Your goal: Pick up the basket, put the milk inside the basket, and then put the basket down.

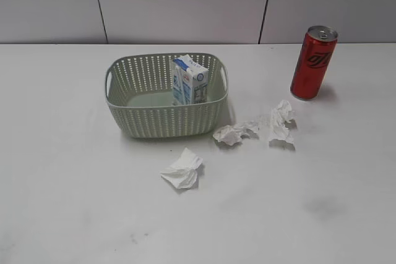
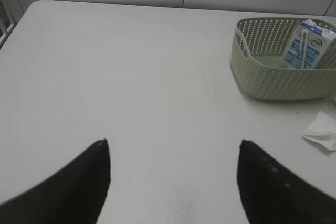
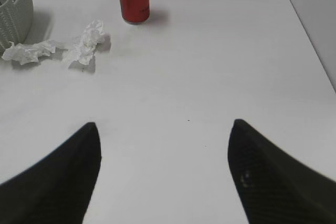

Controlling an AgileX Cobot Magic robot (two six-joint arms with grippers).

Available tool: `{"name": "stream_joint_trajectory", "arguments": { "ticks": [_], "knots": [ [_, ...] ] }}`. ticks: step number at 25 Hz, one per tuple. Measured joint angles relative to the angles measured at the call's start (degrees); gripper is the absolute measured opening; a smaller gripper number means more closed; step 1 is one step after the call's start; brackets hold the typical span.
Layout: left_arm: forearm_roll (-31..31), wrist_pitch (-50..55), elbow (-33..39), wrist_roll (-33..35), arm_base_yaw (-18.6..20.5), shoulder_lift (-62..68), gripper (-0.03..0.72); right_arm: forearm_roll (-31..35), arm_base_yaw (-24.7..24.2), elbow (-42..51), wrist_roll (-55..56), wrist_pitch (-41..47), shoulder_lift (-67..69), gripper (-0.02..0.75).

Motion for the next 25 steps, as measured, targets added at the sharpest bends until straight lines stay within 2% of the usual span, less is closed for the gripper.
{"name": "stream_joint_trajectory", "arguments": {
  "ticks": [25],
  "knots": [
    [0.2,0.1,0.1,0.0,0.0,-0.1,0.571,0.0,0.0,0.0,-0.1,0.0,0.0,0.592]
  ]
}}
